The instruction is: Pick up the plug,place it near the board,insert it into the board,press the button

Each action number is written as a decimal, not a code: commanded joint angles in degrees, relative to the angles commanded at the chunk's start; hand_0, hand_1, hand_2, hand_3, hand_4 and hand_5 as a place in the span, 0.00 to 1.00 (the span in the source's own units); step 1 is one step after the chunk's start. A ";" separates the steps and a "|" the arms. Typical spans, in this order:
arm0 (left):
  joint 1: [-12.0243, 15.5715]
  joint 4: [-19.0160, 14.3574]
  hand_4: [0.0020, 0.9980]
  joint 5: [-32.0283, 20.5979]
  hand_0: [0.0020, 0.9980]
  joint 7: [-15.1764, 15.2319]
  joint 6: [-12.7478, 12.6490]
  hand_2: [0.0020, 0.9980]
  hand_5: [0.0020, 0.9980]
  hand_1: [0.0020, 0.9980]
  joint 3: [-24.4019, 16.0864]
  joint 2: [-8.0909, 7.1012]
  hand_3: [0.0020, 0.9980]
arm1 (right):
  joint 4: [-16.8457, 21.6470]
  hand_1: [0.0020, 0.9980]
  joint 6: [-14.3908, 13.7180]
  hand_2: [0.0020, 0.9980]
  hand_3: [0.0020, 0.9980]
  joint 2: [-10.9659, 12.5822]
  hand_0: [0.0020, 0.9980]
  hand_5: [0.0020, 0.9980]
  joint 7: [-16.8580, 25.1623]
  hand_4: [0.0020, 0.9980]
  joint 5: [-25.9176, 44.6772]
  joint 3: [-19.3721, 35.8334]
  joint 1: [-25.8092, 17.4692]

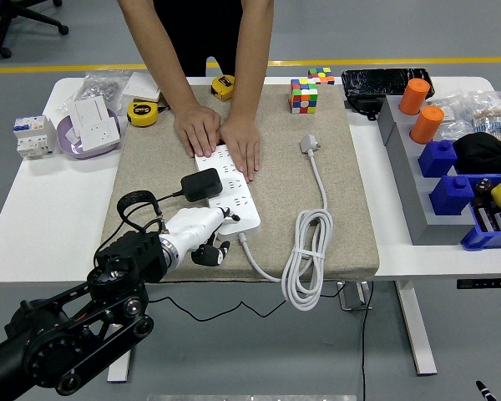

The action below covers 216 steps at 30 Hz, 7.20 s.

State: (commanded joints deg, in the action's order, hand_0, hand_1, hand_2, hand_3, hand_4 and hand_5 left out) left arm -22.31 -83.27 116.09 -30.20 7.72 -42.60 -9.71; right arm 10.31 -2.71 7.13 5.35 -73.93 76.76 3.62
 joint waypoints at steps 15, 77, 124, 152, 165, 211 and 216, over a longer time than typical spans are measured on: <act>-0.37 2.08 0.45 1.88 0.13 0.64 -1.20 0.16 0.08 0.04 -0.76 0.61 0.84 | 0.00 0.84 0.02 0.76 0.78 0.09 0.96 1.00 0.08 1.00 -0.07 0.15 0.10; 14.67 -11.70 0.93 -11.72 0.71 26.00 -20.79 0.80 0.27 0.84 -19.16 3.98 0.97 | 0.00 0.84 -0.16 0.76 0.78 -0.32 0.96 1.00 -0.01 1.00 -0.97 2.51 -0.22; 7.77 -4.02 0.51 -0.40 0.15 13.76 -7.40 0.16 0.00 0.06 -13.37 0.53 0.88 | 0.00 0.84 -0.10 0.76 0.78 -0.47 0.96 1.00 -0.34 1.00 -0.19 1.55 -0.12; 3.72 1.34 0.50 2.21 0.15 7.95 1.32 0.16 0.00 0.06 -7.23 1.67 0.88 | 0.00 0.84 -0.18 0.76 0.78 -0.38 0.96 1.00 -0.35 1.00 -0.34 2.28 0.28; 3.78 2.66 0.51 2.00 0.14 7.79 1.66 0.16 0.00 0.06 -6.85 1.80 0.87 | 0.00 0.84 -0.20 0.76 0.78 -0.37 0.96 1.00 -0.40 1.00 -0.59 2.59 0.33; -5.38 15.11 1.00 -43.11 0.85 33.01 -16.60 0.88 0.14 0.89 -20.70 9.71 0.87 | 0.00 0.84 -0.06 0.76 0.78 -0.53 0.96 1.00 -0.58 1.00 0.05 1.67 0.55; -6.75 20.92 1.00 -33.88 0.89 28.39 -15.61 0.89 0.15 0.91 -19.12 9.71 0.88 | 0.00 0.84 -0.07 0.76 0.78 -0.57 0.96 1.00 -0.58 1.00 0.12 1.62 0.55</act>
State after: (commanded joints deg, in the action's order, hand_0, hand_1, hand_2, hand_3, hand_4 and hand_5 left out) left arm -29.06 -62.36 82.21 -1.80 -7.89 -61.72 0.00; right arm 10.31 -2.78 6.56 4.77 -73.81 78.39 4.16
